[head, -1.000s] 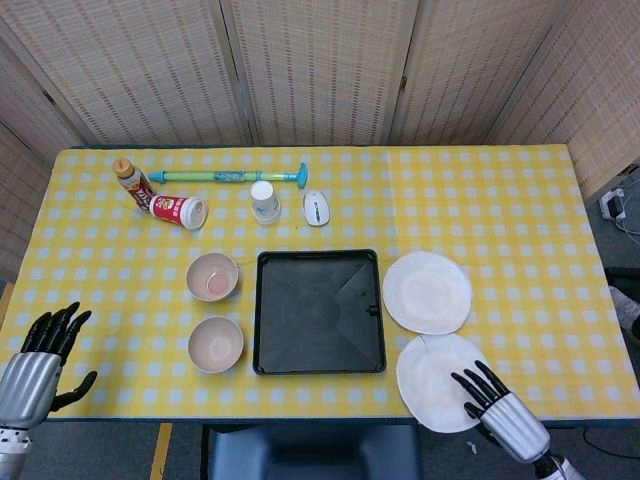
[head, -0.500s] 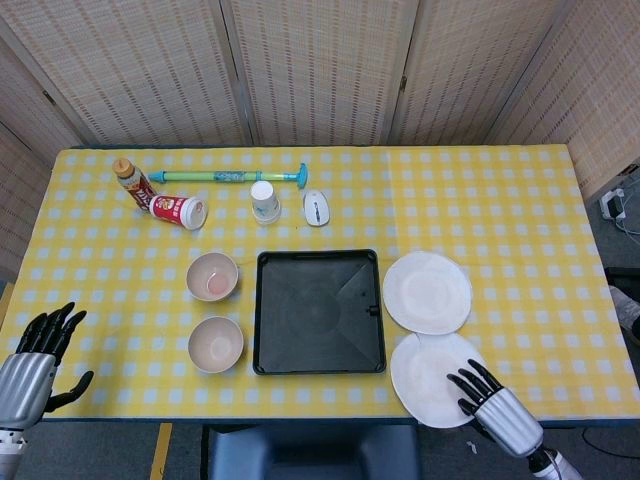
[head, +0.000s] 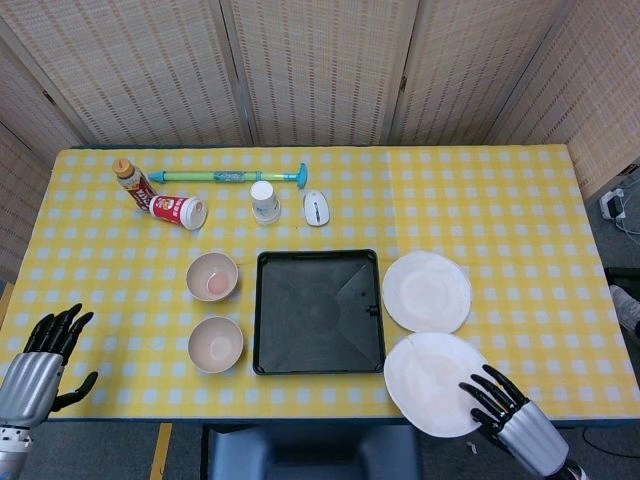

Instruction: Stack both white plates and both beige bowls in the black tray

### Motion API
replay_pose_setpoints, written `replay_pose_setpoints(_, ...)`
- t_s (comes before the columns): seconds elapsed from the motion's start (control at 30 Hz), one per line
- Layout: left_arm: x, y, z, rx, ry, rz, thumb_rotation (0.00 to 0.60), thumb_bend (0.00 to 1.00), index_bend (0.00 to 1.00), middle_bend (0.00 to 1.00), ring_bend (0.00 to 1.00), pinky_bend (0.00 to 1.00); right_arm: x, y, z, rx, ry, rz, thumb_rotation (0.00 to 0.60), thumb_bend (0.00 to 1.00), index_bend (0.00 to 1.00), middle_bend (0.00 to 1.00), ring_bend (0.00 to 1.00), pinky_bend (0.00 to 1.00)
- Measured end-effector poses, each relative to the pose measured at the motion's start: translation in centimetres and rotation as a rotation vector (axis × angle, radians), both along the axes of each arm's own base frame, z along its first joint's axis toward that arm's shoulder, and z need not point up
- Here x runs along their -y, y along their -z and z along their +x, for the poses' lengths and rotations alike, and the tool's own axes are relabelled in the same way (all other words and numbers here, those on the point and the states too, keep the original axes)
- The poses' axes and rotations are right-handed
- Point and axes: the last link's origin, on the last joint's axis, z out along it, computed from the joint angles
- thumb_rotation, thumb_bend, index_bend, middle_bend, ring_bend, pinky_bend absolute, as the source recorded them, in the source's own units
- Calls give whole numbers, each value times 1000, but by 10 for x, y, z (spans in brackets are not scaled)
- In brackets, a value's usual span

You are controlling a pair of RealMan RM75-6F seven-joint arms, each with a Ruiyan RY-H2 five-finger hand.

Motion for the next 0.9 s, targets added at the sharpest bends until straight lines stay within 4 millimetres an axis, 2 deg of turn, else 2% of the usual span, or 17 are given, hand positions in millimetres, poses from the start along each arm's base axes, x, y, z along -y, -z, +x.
replay_pose_setpoints(0.2, -1, -2, -1, 4, -4, 3, 600, 371, 0, 14, 0, 0, 3, -5, 6, 36, -34, -63, 600, 533, 774, 320, 237, 122)
replay_pose_setpoints(0.33, -6, -4, -5, 3, -31, 4, 600, 376, 0, 14, 0, 0, 16, 0, 13, 27, -62, -84, 600, 533, 774, 319, 236, 118)
replay_pose_setpoints(0.53, -11, -10, -8, 17, -47, 23, 600, 375, 0, 13, 0, 0, 53, 18, 36, 45, -106, -67, 600, 534, 774, 317, 236, 118)
replay_pose_setpoints(0.77, -15, -15, -13, 21, -74, 40, 600, 376, 0, 13, 0, 0, 113, 53, 77, -5, -134, 11, 600, 534, 774, 309, 233, 118)
replay_pose_setpoints(0.9, -16, -15, -14, 22, -81, 38, 600, 376, 0, 13, 0, 0, 138, 72, 92, -55, -108, 70, 600, 534, 774, 306, 234, 118)
